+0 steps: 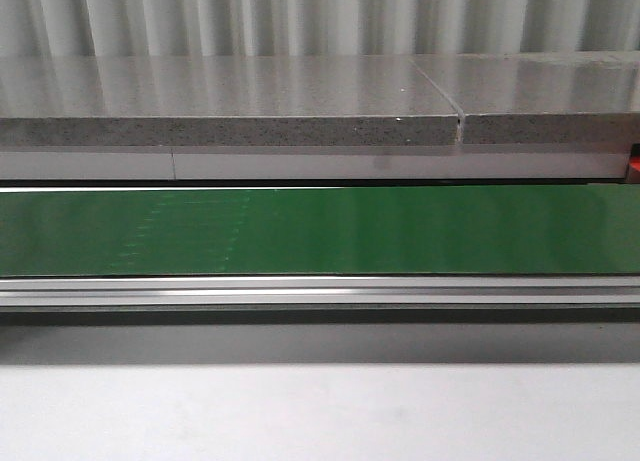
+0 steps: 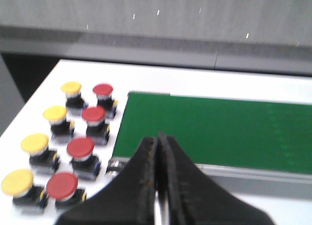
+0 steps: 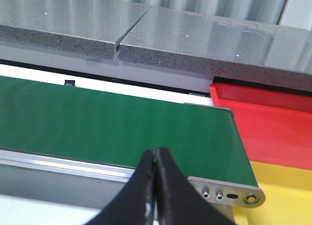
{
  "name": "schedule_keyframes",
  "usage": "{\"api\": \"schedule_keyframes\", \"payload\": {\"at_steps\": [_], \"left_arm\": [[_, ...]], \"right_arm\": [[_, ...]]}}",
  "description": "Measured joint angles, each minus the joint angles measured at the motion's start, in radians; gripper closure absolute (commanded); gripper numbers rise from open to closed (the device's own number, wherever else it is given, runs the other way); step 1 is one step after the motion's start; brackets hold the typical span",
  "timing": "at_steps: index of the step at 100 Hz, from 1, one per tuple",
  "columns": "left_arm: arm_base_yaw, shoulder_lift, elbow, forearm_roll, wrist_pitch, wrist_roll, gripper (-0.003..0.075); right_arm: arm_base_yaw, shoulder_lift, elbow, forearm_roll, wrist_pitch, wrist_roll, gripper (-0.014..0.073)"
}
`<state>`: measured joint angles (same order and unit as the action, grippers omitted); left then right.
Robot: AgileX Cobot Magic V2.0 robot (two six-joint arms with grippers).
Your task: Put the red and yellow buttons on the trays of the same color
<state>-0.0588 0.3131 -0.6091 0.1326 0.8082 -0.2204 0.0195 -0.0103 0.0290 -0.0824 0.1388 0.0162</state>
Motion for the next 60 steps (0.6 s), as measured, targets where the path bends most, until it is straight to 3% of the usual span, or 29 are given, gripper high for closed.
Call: {"api": "schedule_keyframes", "payload": {"at_steps": [16, 60], "left_arm": [[0.0, 0.199, -0.138, 0.007, 0.195, 0.002, 0.074], [0.0, 0.362, -0.167, 0.01, 0.212, 0.05, 0.0722]], "right_arm": [[0.0, 0.0, 0.0, 0.0, 0.0, 0.0, 0.0662], [0.0, 0.0, 0.0, 0.0, 0.0, 0.0, 0.0662]]}}
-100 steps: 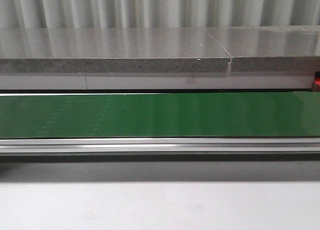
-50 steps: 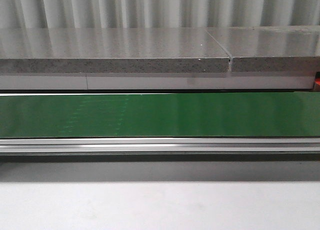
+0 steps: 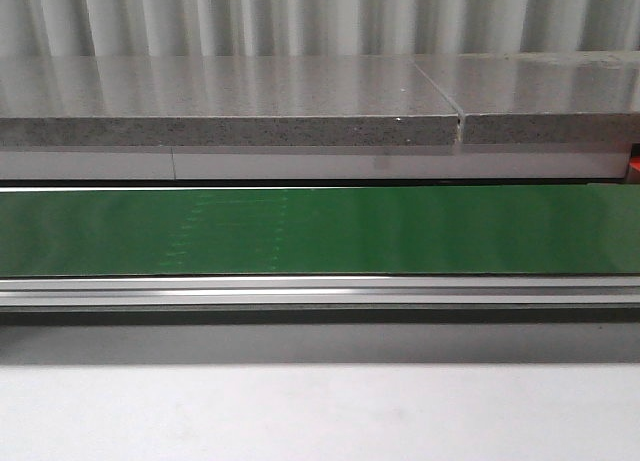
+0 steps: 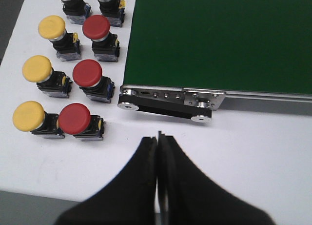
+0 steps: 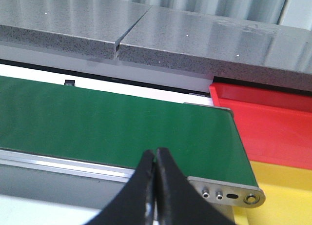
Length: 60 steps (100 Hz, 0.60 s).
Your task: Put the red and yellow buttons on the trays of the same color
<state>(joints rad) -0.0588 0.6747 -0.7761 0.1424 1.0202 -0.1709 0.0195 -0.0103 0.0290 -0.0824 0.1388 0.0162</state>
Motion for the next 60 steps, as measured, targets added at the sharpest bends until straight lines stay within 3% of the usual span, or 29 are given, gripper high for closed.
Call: {"api": "schedule_keyframes", "payload": {"at_steps": [6, 13, 25, 32, 39, 60], "left_arm": [[0.0, 0.0, 0.0, 0.002, -0.002, -0.009, 0.067], [0.0, 0.0, 0.0, 0.002, -0.002, -0.03, 0.0548], [0.0, 0.0, 0.0, 0.004, 0.008, -0.064, 0.0239], [0.0, 0.0, 0.0, 0.004, 0.012, -0.095, 0.0111], [0.0, 0.0, 0.005, 0.006, 0.012, -0.118, 0.0067], [0.0, 0.029, 0.057, 0.048, -0.004, -0.238, 0.0081]], "right_arm": [[0.0, 0.0, 0.0, 0.0, 0.0, 0.0, 0.0662], [0.0, 0.0, 0.0, 0.0, 0.0, 0.0, 0.0662], [0.0, 0.0, 0.0, 0.0, 0.0, 0.0, 0.0662], [0.0, 0.0, 0.0, 0.0, 0.0, 0.0, 0.0662], [0.0, 0.0, 0.0, 0.0, 0.0, 0.0, 0.0662], [0.0, 0.0, 0.0, 0.0, 0.0, 0.0, 0.0662]]}}
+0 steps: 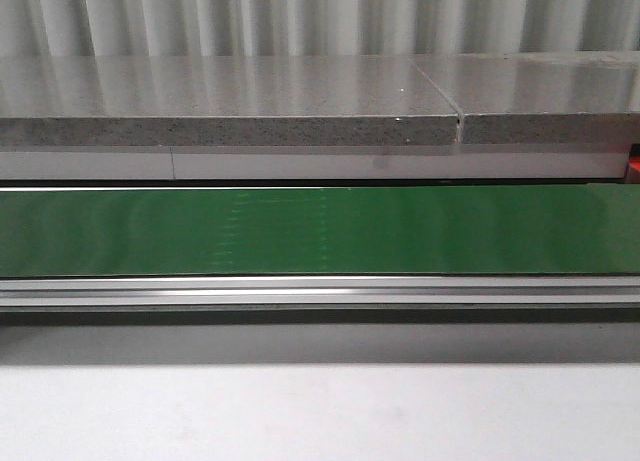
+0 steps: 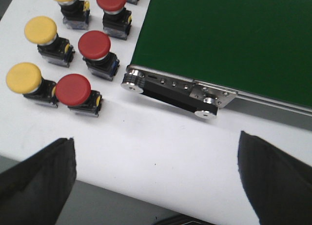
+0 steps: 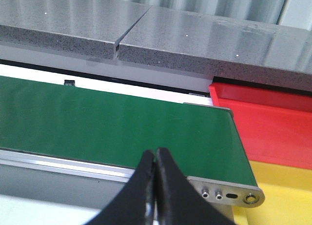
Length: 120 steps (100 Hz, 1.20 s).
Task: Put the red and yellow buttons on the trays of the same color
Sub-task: 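Lower the left gripper and grasp a red push button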
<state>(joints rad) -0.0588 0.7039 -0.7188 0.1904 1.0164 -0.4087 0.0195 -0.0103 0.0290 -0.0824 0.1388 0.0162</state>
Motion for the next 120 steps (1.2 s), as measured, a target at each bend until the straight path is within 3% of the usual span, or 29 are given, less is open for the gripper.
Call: {"api": "schedule_keyframes", "payload": {"at_steps": [33, 54, 90, 120], "left_arm": [[0.003, 0.199, 0.013, 0.076, -0.062, -0.163, 0.0081], [0.154, 0.34, 0.013, 0.051, -0.129, -0.171, 0.0081], [0.44, 0.457, 0.013, -0.037, -0.214, -0.012, 0.0081], [0.47, 0.603, 0.0, -0.053, -0.307, 0.004, 0.0081]], "right_arm": [[0.0, 0.0, 0.0, 0.0, 0.0, 0.0, 0.0662], [0.0, 0.0, 0.0, 0.0, 0.0, 0.0, 0.0662], [0.0, 0.0, 0.0, 0.0, 0.0, 0.0, 0.0662], [0.0, 0.0, 0.0, 0.0, 0.0, 0.0, 0.0662]]}}
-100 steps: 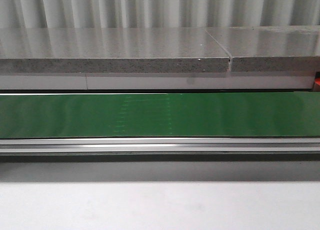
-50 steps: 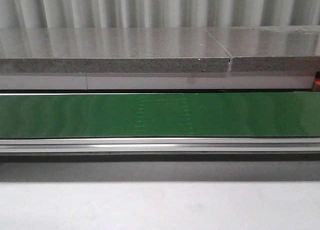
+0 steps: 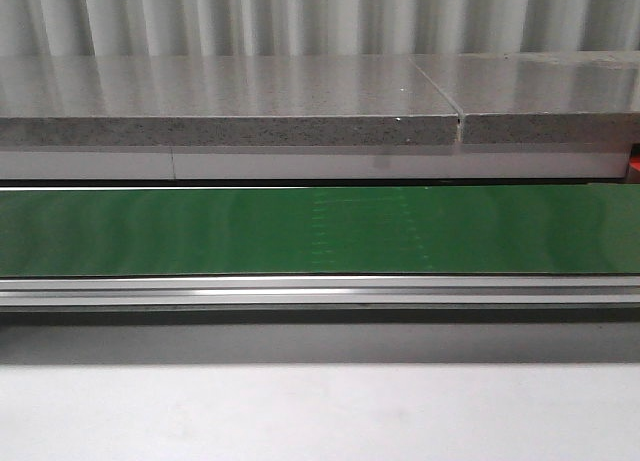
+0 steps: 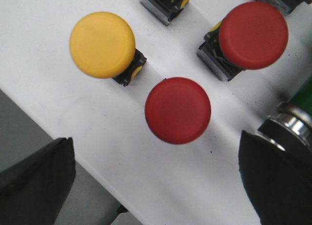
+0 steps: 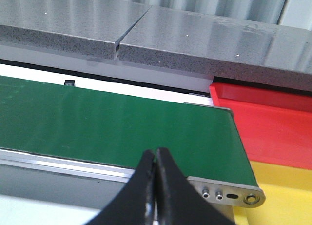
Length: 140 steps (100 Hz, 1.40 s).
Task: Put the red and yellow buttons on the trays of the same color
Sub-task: 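Lower the left gripper and grasp a red push button, then carry the red button onto the green belt and open the left gripper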
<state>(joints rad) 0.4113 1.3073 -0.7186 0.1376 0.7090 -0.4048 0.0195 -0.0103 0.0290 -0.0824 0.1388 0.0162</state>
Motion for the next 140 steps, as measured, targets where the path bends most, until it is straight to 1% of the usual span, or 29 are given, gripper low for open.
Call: {"api": "schedule_keyframes", "payload": {"at_steps": [38, 45, 50, 57, 62, 64, 69, 71, 76, 80, 91, 103, 116, 140], "left_arm": [[0.0, 0.186, -0.054, -0.002, -0.071, 0.003, 0.0082], [0.0, 0.197, -0.056, -0.002, -0.076, 0.005, 0.0106], [0.0, 0.199, -0.056, -0.002, -0.08, 0.005, 0.016], [0.0, 0.199, -0.056, -0.002, -0.081, 0.005, 0.0277], [0.0, 0.199, -0.056, -0.002, -0.081, 0.005, 0.0392], [0.0, 0.199, -0.056, -0.002, -0.081, 0.005, 0.0422], [0.0, 0.199, -0.056, -0.002, -0.081, 0.005, 0.0542], [0.0, 0.199, -0.056, -0.002, -0.081, 0.005, 0.0571], [0.0, 0.199, -0.056, -0.002, -0.079, 0.007, 0.0682], [0.0, 0.199, -0.056, -0.002, -0.077, 0.007, 0.0743], [0.0, 0.183, -0.056, -0.002, -0.055, 0.022, 0.0739], [0.0, 0.119, -0.056, -0.002, -0.033, 0.028, 0.0739], [-0.015, -0.001, -0.056, -0.004, -0.014, 0.042, 0.0739], [-0.072, -0.217, -0.06, -0.006, 0.011, 0.074, 0.074]], "right_arm": [[0.0, 0.0, 0.0, 0.0, 0.0, 0.0, 0.0662], [0.0, 0.0, 0.0, 0.0, 0.0, 0.0, 0.0662], [0.0, 0.0, 0.0, 0.0, 0.0, 0.0, 0.0662], [0.0, 0.0, 0.0, 0.0, 0.0, 0.0, 0.0662], [0.0, 0.0, 0.0, 0.0, 0.0, 0.0, 0.0662], [0.0, 0.0, 0.0, 0.0, 0.0, 0.0, 0.0662], [0.0, 0.0, 0.0, 0.0, 0.0, 0.0, 0.0662], [0.0, 0.0, 0.0, 0.0, 0.0, 0.0, 0.0662], [0.0, 0.0, 0.0, 0.0, 0.0, 0.0, 0.0662], [0.0, 0.0, 0.0, 0.0, 0.0, 0.0, 0.0662], [0.0, 0.0, 0.0, 0.0, 0.0, 0.0, 0.0662], [0.0, 0.0, 0.0, 0.0, 0.0, 0.0, 0.0662], [0.0, 0.0, 0.0, 0.0, 0.0, 0.0, 0.0662], [0.001, 0.0, 0.0, 0.0, 0.0, 0.0, 0.0662]]}}
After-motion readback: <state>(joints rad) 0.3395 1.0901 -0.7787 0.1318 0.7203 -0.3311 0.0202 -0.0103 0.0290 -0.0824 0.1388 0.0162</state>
